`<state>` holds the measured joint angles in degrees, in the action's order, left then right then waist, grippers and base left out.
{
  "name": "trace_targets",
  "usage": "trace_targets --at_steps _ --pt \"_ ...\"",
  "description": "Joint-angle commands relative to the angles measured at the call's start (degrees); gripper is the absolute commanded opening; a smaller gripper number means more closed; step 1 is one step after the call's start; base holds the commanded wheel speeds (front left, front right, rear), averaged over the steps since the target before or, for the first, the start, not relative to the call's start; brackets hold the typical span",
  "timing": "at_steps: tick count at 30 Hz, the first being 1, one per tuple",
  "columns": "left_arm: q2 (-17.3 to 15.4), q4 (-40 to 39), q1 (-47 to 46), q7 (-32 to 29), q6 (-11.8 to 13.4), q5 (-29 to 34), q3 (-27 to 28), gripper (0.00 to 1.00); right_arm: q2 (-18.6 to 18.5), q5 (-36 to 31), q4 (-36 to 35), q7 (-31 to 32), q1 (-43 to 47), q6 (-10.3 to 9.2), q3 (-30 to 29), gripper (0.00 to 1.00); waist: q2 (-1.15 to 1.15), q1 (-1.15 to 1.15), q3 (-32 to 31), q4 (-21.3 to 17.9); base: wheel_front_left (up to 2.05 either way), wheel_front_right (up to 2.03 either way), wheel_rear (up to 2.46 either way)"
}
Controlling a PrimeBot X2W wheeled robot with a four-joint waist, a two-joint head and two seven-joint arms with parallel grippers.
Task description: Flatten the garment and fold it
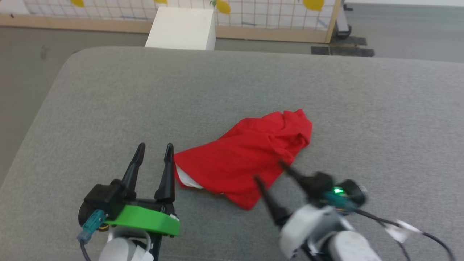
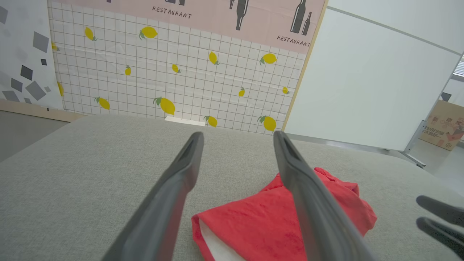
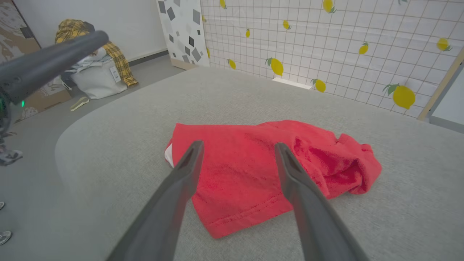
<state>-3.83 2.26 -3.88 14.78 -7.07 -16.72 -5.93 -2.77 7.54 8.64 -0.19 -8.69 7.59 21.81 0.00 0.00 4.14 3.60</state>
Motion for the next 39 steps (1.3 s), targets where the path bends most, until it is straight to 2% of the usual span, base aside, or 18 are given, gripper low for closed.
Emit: trace_targets --at_steps 1,7,14,15,16,17,18,22,26,30,35,39 --pt "0.3 0.0 -1.3 0.2 -0.3 0.3 -0.2 1.00 -0.1 -0.3 2.4 2.1 -2.0 -0.10 1.7 1.00 0.00 0.00 1.2 1.2 0.00 0.00 0.00" --pt "0.6 -0.6 -3.0 0.2 -0.4 0.0 -1.8 1.00 -0.1 -0.7 14.5 13.5 -9.2 -0.10 8.3 1.00 0.00 0.00 4.1 4.4 0.00 0.00 0.00" --pt "0.8 -0.9 -3.9 0.2 -0.4 -0.5 -2.2 1.00 -0.1 -2.2 22.2 22.8 -13.8 -0.10 12.0 1.00 0.00 0.00 6.0 6.5 0.00 0.00 0.00" --pt "0.9 -0.9 -3.9 0.2 -0.4 -0.5 -2.2 1.00 -0.1 -2.2 22.8 23.9 -14.2 -0.10 12.1 0.85 0.00 0.00 6.1 6.6 0.00 0.00 0.00" --pt "0.9 -0.9 -3.9 0.2 -0.4 -0.5 -2.1 1.00 -0.1 -2.1 23.1 24.5 -14.5 -0.10 12.2 0.43 0.00 0.00 6.2 6.6 0.00 0.00 0.00" --pt "0.9 -0.9 -3.9 0.2 -0.4 -0.5 -2.1 1.00 -0.1 -2.2 23.3 24.8 -14.8 -0.10 12.1 0.14 0.00 0.00 6.1 6.6 0.00 0.00 0.00" --pt "0.9 -0.9 -3.9 0.2 -0.4 -0.5 -2.0 1.00 -0.1 -2.4 23.3 24.7 -15.0 -0.10 11.9 0.00 0.00 0.00 6.1 6.6 0.00 0.00 0.00" --pt "0.9 -0.7 -3.7 0.2 -0.4 -0.6 -1.7 1.00 -0.1 -2.1 23.0 22.7 -15.2 -0.10 10.8 0.00 0.00 0.00 5.5 6.2 0.00 0.00 0.00" --pt "0.9 -0.4 -3.2 0.2 -0.4 -0.6 -1.5 1.00 -0.1 0.2 21.2 17.5 -15.0 -0.10 9.2 0.00 0.00 0.00 4.4 5.1 0.00 0.00 0.00" --pt "0.9 -0.1 -2.8 0.2 -0.4 -0.3 -1.4 1.00 -0.1 2.0 17.9 11.7 -13.7 -0.10 4.6 0.00 0.00 0.00 2.9 4.0 0.00 0.00 0.00" --pt "0.9 -0.2 -1.7 0.2 -0.4 0.2 -1.0 1.00 -0.1 0.1 11.2 7.6 -10.1 -0.10 -8.4 0.00 0.00 0.00 0.9 2.1 0.00 0.00 0.00" --pt "0.6 -0.3 -0.8 0.2 -0.4 0.4 -1.2 1.00 -0.1 -5.2 5.4 9.6 -6.0 -0.10 -22.7 0.00 0.00 0.00 -0.2 0.5 0.00 0.00 0.00"
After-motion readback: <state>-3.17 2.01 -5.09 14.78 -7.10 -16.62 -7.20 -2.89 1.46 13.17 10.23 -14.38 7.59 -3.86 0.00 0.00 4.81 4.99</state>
